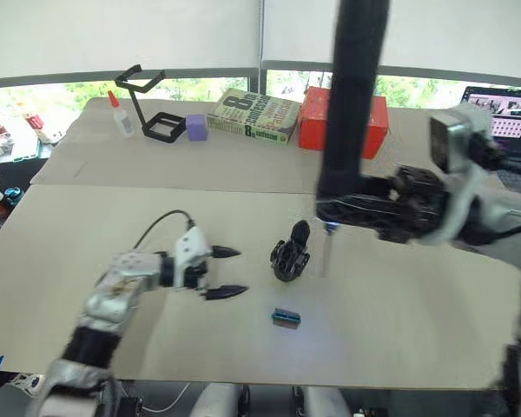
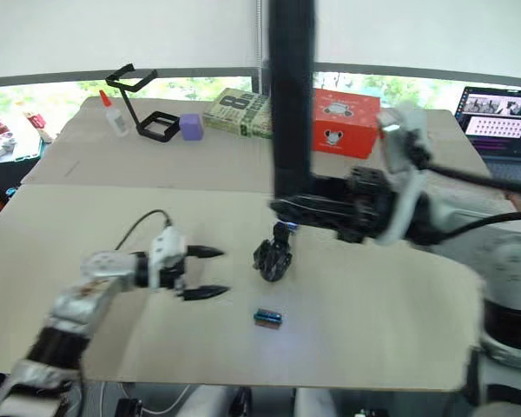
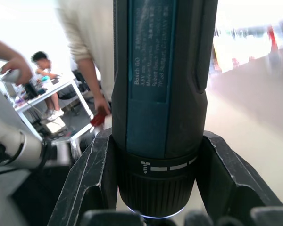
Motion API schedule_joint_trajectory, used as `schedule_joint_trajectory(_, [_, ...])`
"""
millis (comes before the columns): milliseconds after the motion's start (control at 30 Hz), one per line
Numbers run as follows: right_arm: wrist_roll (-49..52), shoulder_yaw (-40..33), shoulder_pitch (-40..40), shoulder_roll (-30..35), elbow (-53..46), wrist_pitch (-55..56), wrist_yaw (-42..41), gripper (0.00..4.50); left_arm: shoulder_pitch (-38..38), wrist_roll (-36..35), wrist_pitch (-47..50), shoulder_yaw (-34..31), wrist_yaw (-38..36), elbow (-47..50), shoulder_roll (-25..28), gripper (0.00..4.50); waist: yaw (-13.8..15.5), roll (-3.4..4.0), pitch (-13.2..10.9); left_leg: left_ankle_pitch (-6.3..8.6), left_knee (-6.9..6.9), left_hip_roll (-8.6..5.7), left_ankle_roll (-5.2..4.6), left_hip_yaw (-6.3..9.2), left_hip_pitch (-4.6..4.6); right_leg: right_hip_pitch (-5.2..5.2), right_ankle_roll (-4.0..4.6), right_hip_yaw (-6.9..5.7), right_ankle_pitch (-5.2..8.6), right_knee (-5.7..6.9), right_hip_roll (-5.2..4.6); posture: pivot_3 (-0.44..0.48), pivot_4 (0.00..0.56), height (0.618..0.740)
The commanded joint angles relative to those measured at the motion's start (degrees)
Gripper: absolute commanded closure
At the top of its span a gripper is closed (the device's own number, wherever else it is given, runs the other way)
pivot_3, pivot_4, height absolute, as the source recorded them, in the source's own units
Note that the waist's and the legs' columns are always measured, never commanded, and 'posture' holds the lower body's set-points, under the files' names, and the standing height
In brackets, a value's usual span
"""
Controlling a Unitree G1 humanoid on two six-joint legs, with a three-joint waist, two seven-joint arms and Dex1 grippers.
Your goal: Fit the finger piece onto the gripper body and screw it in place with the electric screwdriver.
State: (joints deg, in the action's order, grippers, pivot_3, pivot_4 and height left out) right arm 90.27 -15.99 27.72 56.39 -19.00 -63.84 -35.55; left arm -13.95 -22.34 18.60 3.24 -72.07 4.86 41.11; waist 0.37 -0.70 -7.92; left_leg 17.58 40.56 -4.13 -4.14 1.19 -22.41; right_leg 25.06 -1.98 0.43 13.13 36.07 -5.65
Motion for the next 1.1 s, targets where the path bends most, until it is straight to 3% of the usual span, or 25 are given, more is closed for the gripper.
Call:
schedule_joint_trajectory(33, [2.3, -4.4, -7.5, 7.6, 6.5, -7.9, 1.4, 2.59, 3.2, -3.3, 1.5, -2.9, -3.5, 7.0, 4.9, 0.0, 0.3, 0.02, 0.0, 0.04, 0.0, 0.0, -0.06, -0.02, -0.04, 0.0, 0.0, 0.0, 0.0, -0.04, -0.02, 0.0, 0.15, 0.74])
schedule_joint_trajectory(200, [-10.5, -0.1, -18.5, 12.5, 17.2, -11.6, -1.0, 2.59, 3.6, -2.5, 0.2, -4.3, -2.9, 4.7, 7.3, 0.0, 0.6, 0.15, 0.0, 0.27, 0.0, -0.01, -0.54, -0.16, 0.06, -0.21, 0.0, 0.0, -0.02, -0.12, -0.24, 0.0, 0.15, 0.74])
schedule_joint_trajectory(433, [-32.5, 9.9, -18.6, 13.1, 25.3, -3.9, -7.8, 2.59, 0.7, -3.3, 2.5, -5.1, -1.9, 1.5, 8.0, 0.0, -0.1, 0.35, -0.1, 0.01, -0.07, -0.01, -0.1, -0.36, 0.04, 0.09, -0.03, 0.15, -0.04, 0.08, -0.07, 0.0, 0.15, 0.74])
schedule_joint_trajectory(500, [-36.3, 10.2, -19.1, 14.1, 26.6, 0.6, -13.9, 1.52, 1.0, -4.4, 4.4, -5.9, -3.7, 1.0, 10.0, 0.0, -0.2, 0.35, -0.1, 0.01, -0.07, 0.02, -0.11, -0.37, 0.07, 0.05, -0.05, 0.16, -0.05, 0.06, -0.02, 0.0, 0.15, 0.74])
schedule_joint_trajectory(533, [-37.9, 10.0, -19.7, 14.6, 26.9, 3.0, -16.8, 1.22, 1.2, -4.8, 4.9, -6.3, -4.5, 0.8, 10.8, 0.0, -0.2, 0.35, -0.1, 0.02, -0.07, 0.02, -0.12, -0.37, 0.08, 0.04, -0.06, 0.17, -0.06, 0.06, -0.02, 0.0, 0.15, 0.74])
schedule_joint_trajectory(667, [-54.7, 2.9, -35.4, 18.9, 22.8, 36.8, -34.1, 0.04, 2.9, -7.0, 9.5, -8.5, -7.9, 0.4, 16.8, 0.0, 0.6, 0.39, -0.1, 0.04, -0.08, 0.02, -0.16, -0.37, 0.1, 0.06, -0.09, 0.06, -0.06, 0.05, 0.04, 0.0, 0.15, 0.74])
schedule_joint_trajectory(733, [-57.7, -4.7, -39.8, 19.7, 23.7, 44.9, -40.9, 0.04, 4.2, -7.7, 10.0, -10.7, -10.6, -0.9, 20.2, 0.0, 0.6, 0.4, -0.1, 0.05, -0.08, 0.01, -0.16, -0.39, 0.07, 0.06, -0.13, -0.04, -0.04, 0.01, 0.23, 0.0, 0.15, 0.74])
schedule_joint_trajectory(867, [-56.7, -17.5, -39.5, 20.9, 28.1, 43.4, -48.7, 0.04, 4.5, -5.9, 5.5, -14.9, -11.3, -6.5, 23.3, 0.0, 0.1, 0.53, -0.2, 0.08, -0.08, 0.01, -0.2, -0.68, 0.26, -0.05, -0.3, 0.11, -0.19, -0.05, 0.12, 0.0, 0.15, 0.74])
schedule_joint_trajectory(1100, [-61.0, -23.5, -42.5, 18.2, 28.3, 42.1, -50.7, 0.04, 5.1, -7.2, 4.0, -16.5, -9.4, -6.3, 20.1, 0.0, 0.4, 0.45, -0.3, 0.25, -0.77, 0.1, -0.37, -0.52, 1.07, -0.65, -0.23, 0.19, -0.17, -0.32, -0.02, 0.0, 0.15, 0.74])
